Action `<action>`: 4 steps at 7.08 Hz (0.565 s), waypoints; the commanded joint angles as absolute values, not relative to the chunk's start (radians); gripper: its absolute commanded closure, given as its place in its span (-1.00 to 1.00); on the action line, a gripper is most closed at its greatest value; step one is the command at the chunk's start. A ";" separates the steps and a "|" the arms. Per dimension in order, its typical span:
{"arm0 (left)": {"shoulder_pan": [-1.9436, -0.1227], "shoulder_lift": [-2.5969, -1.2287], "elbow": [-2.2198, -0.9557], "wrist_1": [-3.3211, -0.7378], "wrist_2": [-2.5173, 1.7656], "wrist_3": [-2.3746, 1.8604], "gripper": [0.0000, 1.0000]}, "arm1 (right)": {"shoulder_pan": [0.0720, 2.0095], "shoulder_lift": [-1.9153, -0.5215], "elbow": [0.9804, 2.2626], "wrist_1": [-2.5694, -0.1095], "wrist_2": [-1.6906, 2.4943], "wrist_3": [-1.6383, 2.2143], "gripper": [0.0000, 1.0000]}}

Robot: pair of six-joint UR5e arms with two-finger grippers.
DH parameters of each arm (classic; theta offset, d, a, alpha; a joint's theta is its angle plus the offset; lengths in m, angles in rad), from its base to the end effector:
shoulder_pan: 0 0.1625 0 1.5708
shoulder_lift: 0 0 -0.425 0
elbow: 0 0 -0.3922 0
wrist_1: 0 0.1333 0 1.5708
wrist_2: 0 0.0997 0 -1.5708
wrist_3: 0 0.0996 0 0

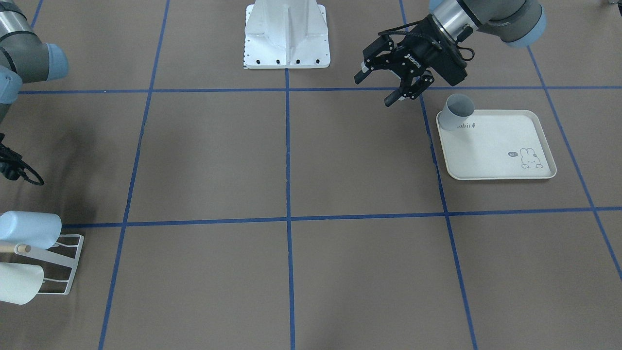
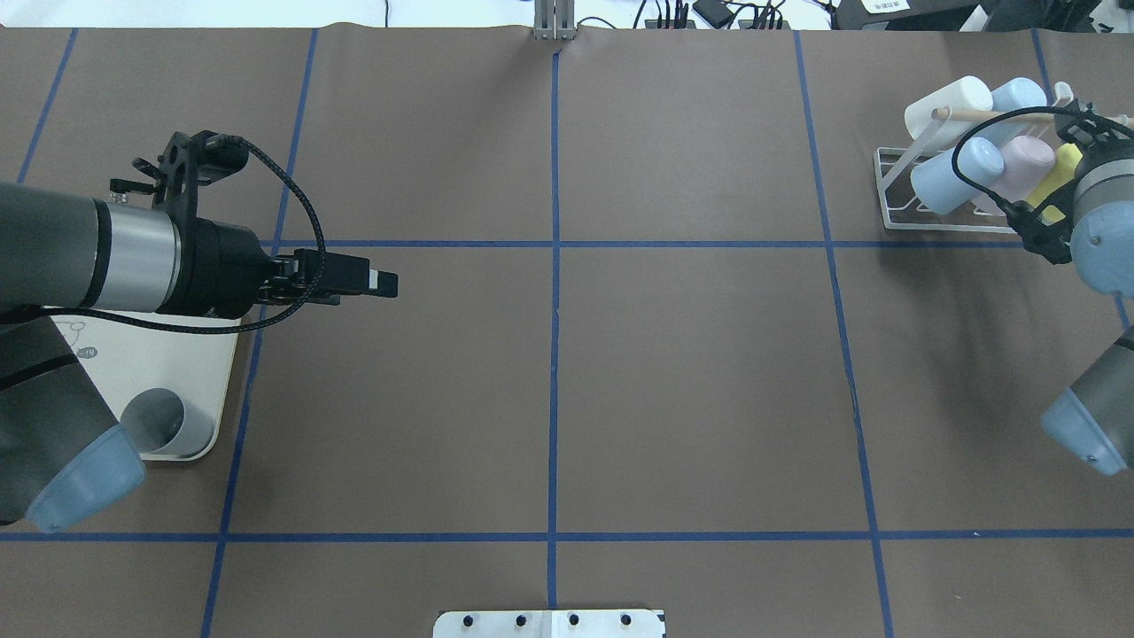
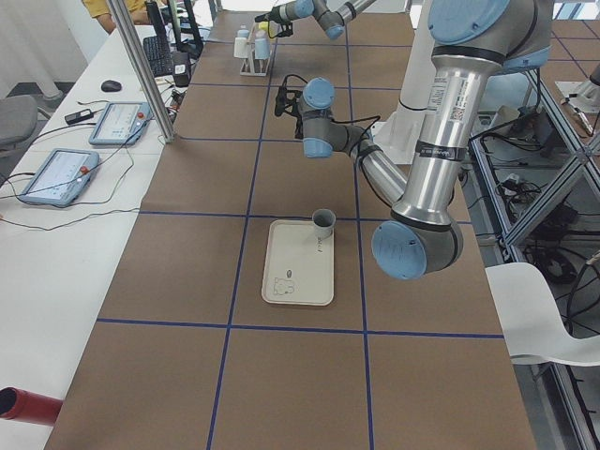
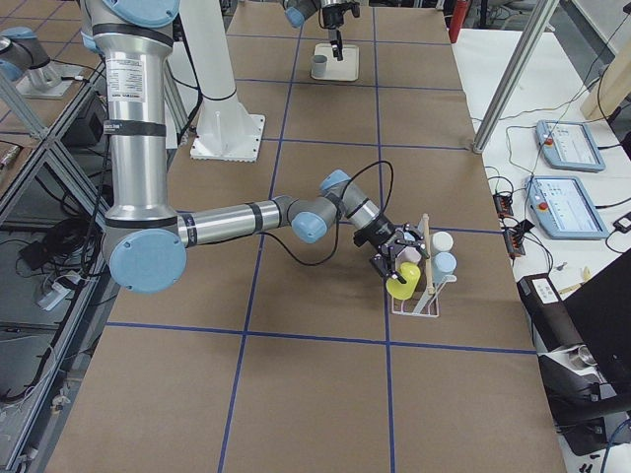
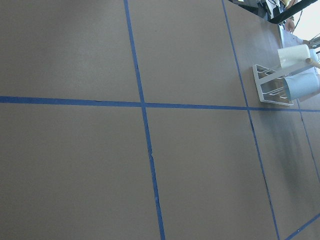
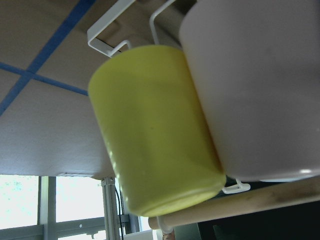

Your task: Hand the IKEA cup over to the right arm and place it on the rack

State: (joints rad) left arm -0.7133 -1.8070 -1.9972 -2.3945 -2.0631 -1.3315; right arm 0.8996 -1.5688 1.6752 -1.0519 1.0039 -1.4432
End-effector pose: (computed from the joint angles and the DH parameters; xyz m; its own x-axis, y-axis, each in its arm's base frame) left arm 0.3251 -0.3953 0.2425 0.1143 0.1774 -0.9775 0.1991 0.9599 0.1974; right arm -0.1777 -0.5240 0.5556 -0.3912 -0.6652 -0.6360 0.9133 -0.1954 -0.3574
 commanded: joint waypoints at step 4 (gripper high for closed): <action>-0.742 -1.667 -2.086 -2.388 -2.074 -1.240 -1.00 | 0.902 -1.562 1.745 -1.049 1.116 -1.242 -0.99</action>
